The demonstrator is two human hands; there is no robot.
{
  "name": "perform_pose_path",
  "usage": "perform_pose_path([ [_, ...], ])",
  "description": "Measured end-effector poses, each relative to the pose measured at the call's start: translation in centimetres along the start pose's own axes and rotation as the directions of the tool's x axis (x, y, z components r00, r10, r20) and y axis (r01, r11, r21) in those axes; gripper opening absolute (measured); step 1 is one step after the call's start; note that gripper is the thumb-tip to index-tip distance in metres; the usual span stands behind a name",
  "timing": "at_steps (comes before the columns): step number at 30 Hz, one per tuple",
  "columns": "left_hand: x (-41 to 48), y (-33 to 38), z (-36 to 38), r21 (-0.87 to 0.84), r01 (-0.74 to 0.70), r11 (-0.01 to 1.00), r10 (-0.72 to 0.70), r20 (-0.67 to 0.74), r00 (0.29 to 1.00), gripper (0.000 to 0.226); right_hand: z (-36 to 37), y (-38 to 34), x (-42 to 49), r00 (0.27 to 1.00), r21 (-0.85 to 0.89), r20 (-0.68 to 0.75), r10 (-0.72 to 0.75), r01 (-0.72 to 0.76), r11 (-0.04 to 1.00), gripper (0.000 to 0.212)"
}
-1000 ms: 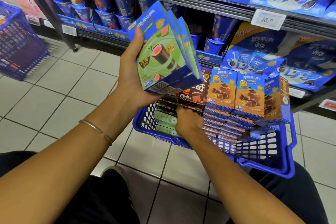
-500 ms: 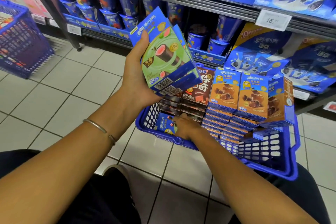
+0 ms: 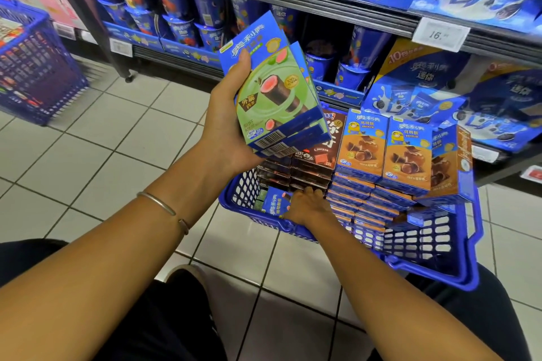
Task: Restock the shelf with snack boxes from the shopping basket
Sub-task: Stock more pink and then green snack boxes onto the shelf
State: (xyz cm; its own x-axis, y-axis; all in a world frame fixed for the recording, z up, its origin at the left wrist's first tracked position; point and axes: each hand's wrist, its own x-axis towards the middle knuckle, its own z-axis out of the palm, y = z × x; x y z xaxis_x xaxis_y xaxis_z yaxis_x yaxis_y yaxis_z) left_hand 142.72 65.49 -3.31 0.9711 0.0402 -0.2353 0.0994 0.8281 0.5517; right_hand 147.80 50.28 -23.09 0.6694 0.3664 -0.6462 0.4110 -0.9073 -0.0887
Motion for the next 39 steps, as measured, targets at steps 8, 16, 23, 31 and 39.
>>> perform_pose_path([
  [8, -0.2, -0.1, 0.7, 0.012, 0.029, 0.999, -0.029, -0.011, 1.0, 0.064, -0.4, 3.4, -1.4, 0.995, -0.059, -0.02, 0.093, -0.094, 0.994, 0.06],
  [16, 0.0, -0.4, 1.0, 0.033, 0.04, 0.999, -0.038, -0.056, 0.998, 0.06, -1.1, 3.9, -2.1, 0.992, 0.037, -0.113, 0.062, -0.058, 0.998, 0.051],
  [23, 0.3, 0.3, 1.4, 0.056, 0.02, 0.998, -0.016, -0.07, 0.997, 0.061, -3.7, 4.1, -5.4, 0.945, 0.329, -0.304, -0.122, 0.224, 0.917, 0.029],
  [31, 1.9, 2.0, -0.3, 0.017, -0.015, 1.0, 0.016, -0.085, 0.996, 0.062, -12.2, 2.7, -10.2, 0.783, 0.841, -0.535, 0.316, 0.53, 0.11, 0.033],
  [39, 3.4, 2.1, -1.4, 0.427, -0.027, 0.904, 0.195, -0.354, 0.915, 0.059, -21.0, -1.1, -14.8, 0.538, 0.674, -0.738, 0.407, 0.616, 0.408, 0.028],
])
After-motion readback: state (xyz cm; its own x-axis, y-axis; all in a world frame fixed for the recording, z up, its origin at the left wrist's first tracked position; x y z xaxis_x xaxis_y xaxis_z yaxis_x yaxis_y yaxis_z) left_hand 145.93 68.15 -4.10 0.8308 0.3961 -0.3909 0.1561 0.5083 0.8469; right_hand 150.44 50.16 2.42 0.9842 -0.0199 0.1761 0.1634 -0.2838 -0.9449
